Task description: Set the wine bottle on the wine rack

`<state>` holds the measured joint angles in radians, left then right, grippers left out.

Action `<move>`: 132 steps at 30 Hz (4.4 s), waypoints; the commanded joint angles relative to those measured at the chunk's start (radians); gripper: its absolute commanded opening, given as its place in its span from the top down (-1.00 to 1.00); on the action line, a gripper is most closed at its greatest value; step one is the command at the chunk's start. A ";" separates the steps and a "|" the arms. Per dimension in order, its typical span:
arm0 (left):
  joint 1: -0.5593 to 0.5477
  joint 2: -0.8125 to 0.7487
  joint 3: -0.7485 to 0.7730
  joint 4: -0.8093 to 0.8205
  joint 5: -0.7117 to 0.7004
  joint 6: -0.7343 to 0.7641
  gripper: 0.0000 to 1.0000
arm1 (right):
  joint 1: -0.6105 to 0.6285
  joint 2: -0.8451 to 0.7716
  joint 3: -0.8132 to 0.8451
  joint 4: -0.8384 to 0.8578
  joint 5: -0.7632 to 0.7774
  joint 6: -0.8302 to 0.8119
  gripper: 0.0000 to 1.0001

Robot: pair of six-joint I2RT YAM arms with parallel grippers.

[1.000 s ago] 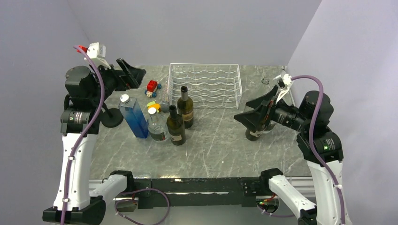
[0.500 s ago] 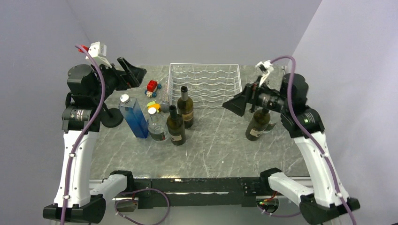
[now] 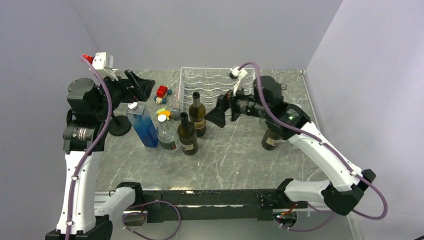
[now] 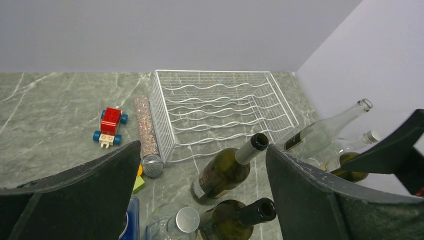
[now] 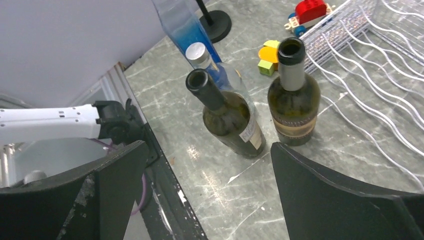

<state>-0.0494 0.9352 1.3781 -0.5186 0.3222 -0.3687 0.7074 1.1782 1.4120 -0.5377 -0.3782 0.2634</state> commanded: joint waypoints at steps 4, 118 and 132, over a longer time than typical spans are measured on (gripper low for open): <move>0.002 -0.017 0.045 -0.005 0.038 0.029 -0.99 | 0.196 0.119 0.037 0.129 0.222 -0.077 -0.95; -0.980 0.084 -0.655 1.005 0.133 -0.074 -0.99 | 0.277 -0.204 0.146 0.088 0.217 0.202 1.00; -0.997 0.103 -0.628 0.916 0.138 -0.024 -0.94 | 0.277 -0.301 0.045 0.185 0.277 0.214 1.00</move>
<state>-1.0496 1.0565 0.7227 0.4007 0.4931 -0.4160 0.9779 0.9306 1.4078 -0.5922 -0.0849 0.3939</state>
